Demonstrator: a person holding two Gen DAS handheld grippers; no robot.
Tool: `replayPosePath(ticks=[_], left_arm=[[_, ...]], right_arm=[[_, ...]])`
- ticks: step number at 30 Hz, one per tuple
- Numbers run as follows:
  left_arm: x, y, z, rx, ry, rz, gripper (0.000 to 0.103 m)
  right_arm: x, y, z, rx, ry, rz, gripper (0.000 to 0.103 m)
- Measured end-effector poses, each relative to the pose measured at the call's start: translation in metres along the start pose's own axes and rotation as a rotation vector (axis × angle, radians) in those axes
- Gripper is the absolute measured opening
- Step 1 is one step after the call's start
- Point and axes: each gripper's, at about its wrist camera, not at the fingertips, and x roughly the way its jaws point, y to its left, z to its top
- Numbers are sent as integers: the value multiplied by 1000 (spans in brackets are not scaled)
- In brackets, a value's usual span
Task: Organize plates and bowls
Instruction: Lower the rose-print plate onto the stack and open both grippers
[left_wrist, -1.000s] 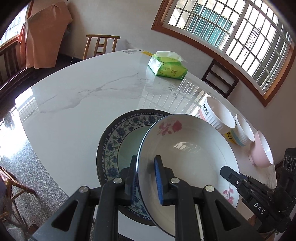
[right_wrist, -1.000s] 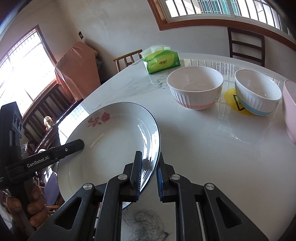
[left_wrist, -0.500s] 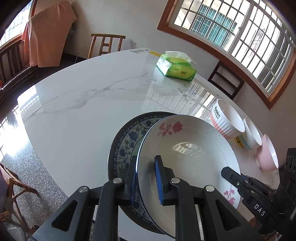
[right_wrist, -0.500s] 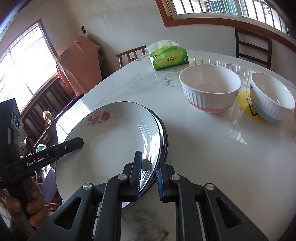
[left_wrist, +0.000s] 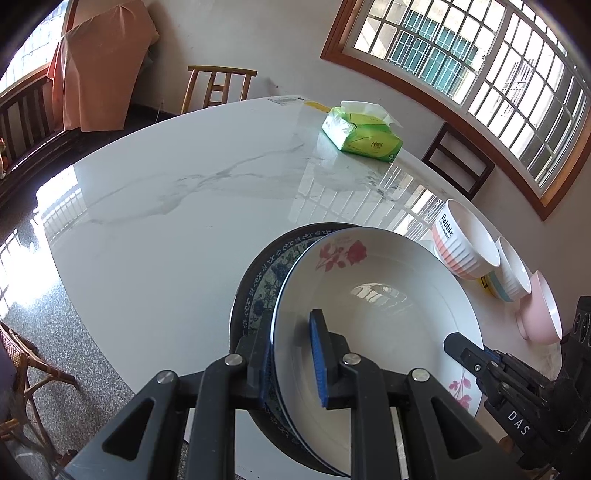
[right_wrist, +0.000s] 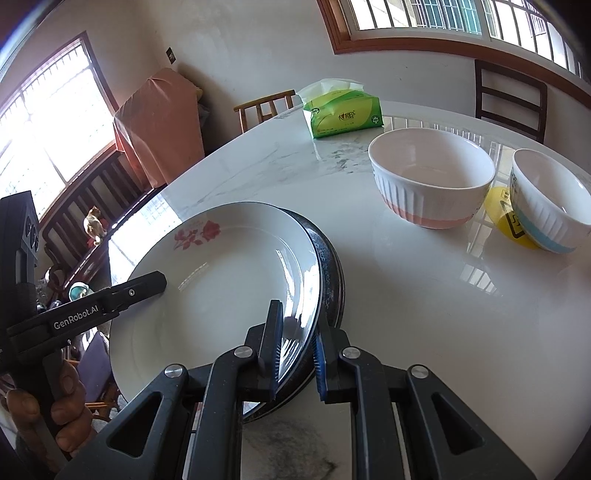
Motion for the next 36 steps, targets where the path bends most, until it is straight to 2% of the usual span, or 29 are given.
replayPosePath(ticks=[12, 16, 19, 22, 25, 27, 30, 34, 36], left_arm=[[2, 4, 1, 3, -21, 12, 19], [1, 2, -1, 21, -40, 41, 19], [-7, 0, 0, 41, -91, 81, 19], [-16, -5, 2, 68, -134, 97, 19], [-22, -10, 2, 88, -156, 108, 19], [-26, -15, 2, 101, -164, 105, 19], [-33, -23, 0, 117, -172, 94, 19], [-41, -40, -6, 150, -179, 72, 19], [-43, -54, -11, 176, -177, 58, 21]], right_arm=[[8, 10, -3, -62, -36, -22, 19], [10, 12, -4, -93, -60, -46, 19], [11, 18, -6, -139, -84, -76, 24], [10, 25, -5, -177, -99, -110, 33], [2, 29, -6, -216, -160, -152, 39], [-5, 33, -8, -243, -196, -189, 50], [-19, 28, -12, -226, -252, -197, 52], [-45, 11, -23, -195, -327, -265, 53], [-61, -2, -29, -183, -356, -313, 57]])
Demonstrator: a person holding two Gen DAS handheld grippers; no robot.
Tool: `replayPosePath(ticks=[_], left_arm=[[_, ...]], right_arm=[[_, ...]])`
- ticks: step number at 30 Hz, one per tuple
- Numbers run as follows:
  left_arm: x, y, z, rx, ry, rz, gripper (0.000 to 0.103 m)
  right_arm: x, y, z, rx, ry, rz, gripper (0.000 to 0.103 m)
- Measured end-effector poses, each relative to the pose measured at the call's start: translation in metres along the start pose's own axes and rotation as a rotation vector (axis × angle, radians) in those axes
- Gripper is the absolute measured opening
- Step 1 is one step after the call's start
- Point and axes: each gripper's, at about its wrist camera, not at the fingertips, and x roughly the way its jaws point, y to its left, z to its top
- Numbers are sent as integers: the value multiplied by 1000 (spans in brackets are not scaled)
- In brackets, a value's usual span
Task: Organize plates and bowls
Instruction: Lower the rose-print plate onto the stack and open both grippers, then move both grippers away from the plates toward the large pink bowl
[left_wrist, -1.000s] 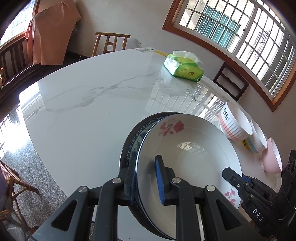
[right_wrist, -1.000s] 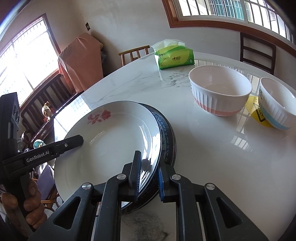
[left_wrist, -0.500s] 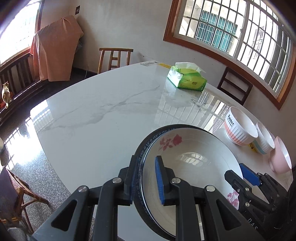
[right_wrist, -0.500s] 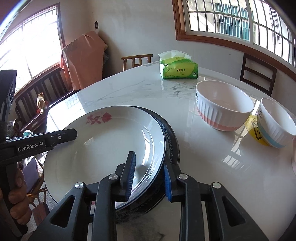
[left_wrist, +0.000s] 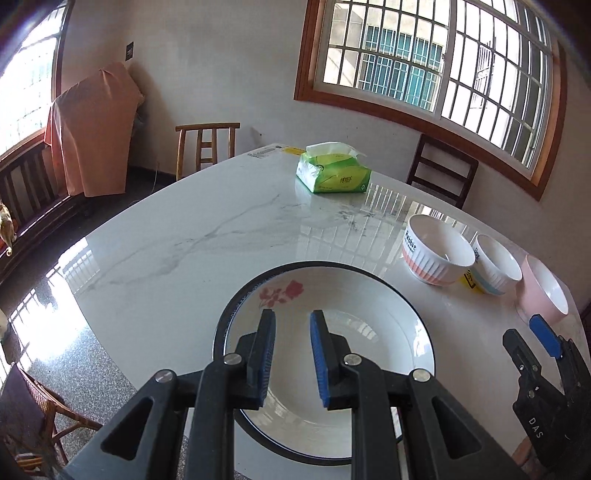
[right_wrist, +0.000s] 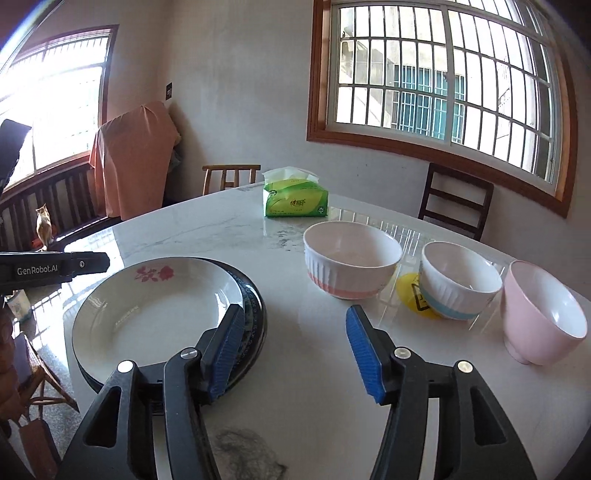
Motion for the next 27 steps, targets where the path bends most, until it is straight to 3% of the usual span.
replayPosePath(ticks=[15, 20, 27], left_arm=[[-13, -176, -24, 292, 2, -131, 23], [-16, -233, -29, 397, -30, -137, 23], [-13, -291, -30, 501, -66, -138, 33]], right_arm=[[-104, -188, -69, 221, -44, -465, 73], [-126, -231, -82, 320, -44, -494, 74], [-134, -250, -90, 356, -52, -475, 78]])
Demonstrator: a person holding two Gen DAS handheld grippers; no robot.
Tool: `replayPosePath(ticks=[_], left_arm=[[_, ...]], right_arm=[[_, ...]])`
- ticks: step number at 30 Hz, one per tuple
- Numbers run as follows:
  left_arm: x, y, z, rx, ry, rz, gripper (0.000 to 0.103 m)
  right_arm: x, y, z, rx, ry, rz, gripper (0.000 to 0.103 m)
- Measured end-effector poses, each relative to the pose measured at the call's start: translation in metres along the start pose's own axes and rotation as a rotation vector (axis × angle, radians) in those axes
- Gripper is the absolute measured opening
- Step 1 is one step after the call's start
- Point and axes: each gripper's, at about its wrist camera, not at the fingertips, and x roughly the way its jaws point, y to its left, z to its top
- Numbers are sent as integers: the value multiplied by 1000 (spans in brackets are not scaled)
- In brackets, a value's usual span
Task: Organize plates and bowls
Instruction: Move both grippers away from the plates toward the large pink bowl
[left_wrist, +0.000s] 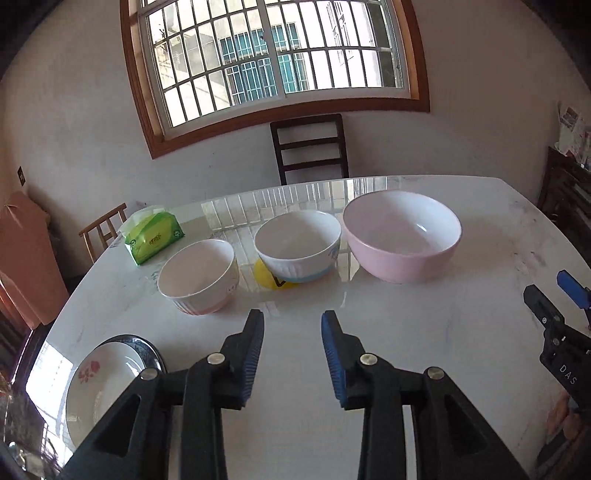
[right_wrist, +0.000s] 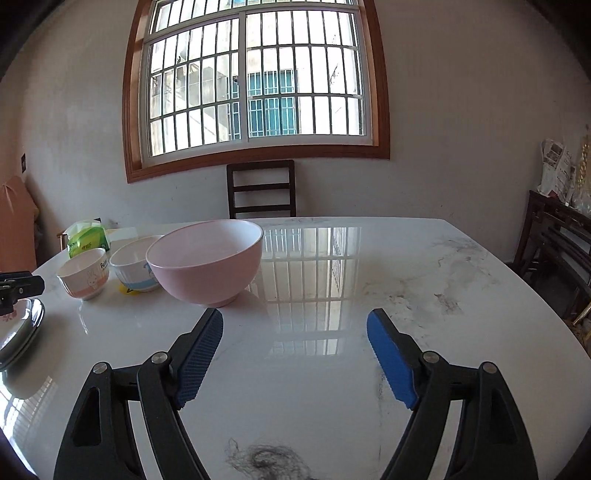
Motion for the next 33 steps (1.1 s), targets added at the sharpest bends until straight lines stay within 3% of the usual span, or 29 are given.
replayPosePath(ticks=[4, 8, 14, 19, 23, 26, 31, 33], left_arm=[[13, -18, 14, 33, -2, 2, 34], [32, -28, 32, 10, 31, -50, 36], [65, -16, 68, -142, 116, -234, 36], [95, -7, 91, -233, 173, -286, 38], [120, -9, 97, -257, 262, -316, 38], [127, -10, 95, -275, 284, -340, 38], [142, -17, 90, -274, 331, -342, 38], [149, -18, 87, -289, 345, -356, 38]], right_arm=[[10, -5, 5, -17, 25, 14, 78], [25, -14, 23, 13, 76, 81, 78], [55, -17, 55, 37, 166, 189, 79], [87, -19, 78, 95, 249, 264, 79], [112, -17, 91, 104, 289, 268, 79], [138, -16, 98, 117, 354, 275, 79], [163, -8, 99, 91, 388, 250, 79], [174, -4, 99, 73, 409, 240, 74]])
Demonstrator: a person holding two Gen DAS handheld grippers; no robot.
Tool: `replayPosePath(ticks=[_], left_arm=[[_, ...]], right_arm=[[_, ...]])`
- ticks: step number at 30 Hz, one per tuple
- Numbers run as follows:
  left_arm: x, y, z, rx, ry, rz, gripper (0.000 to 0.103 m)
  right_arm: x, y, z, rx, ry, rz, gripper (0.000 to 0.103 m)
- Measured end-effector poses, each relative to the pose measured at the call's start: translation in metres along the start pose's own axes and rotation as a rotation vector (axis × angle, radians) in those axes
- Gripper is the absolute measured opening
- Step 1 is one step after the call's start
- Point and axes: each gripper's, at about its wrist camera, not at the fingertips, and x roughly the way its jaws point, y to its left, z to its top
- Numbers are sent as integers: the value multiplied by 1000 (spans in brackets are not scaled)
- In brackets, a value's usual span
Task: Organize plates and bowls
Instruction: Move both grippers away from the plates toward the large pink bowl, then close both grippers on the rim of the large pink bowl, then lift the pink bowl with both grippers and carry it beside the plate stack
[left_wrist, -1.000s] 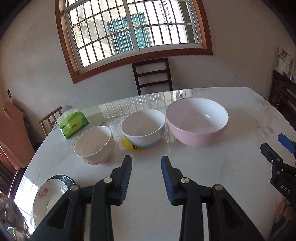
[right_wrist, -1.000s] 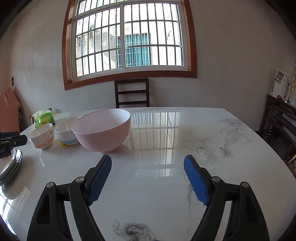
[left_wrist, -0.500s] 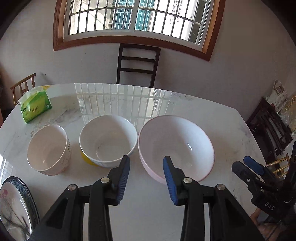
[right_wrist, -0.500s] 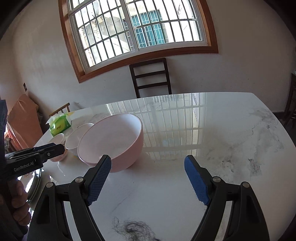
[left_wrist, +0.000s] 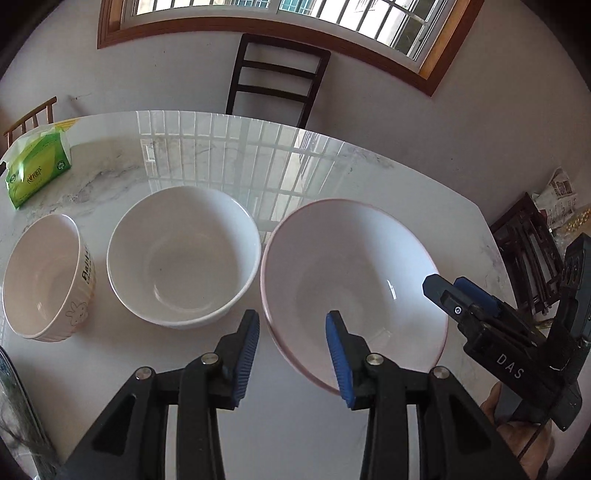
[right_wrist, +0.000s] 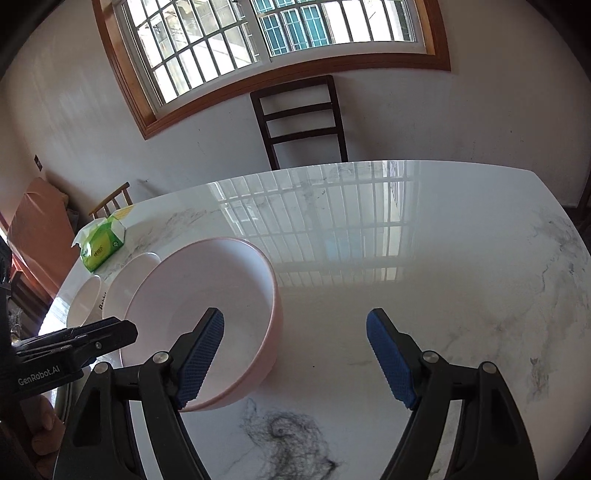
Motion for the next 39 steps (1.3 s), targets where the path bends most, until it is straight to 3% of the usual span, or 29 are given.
replayPosePath(ticks=[10, 12, 13, 15, 16, 19, 29, 39], left_arm=[[18, 2, 1, -39, 25, -3, 38], [20, 0, 1, -30, 24, 2, 34], [22, -2, 1, -16, 24, 20, 23], [20, -6, -1, 6, 21, 47, 22], [19, -7, -2, 15, 17, 60, 21], [10, -5, -11, 5, 5, 50, 18], [-67, -2, -51, -9, -110, 21, 18], [-127, 23, -107, -51, -146, 37, 18]], right_arm=[[39, 6, 7, -49, 84, -71, 56], [46, 7, 6, -59, 111, -73, 40], [48, 8, 5, -68, 122, -78, 35], [52, 12, 4, -100, 138, -100, 15], [53, 15, 2, -112, 142, -104, 11], [49, 21, -1, -163, 125, -153, 11], [-16, 38, -17, -189, 20, -149, 10], [-72, 84, -65, -255, -24, -123, 10]])
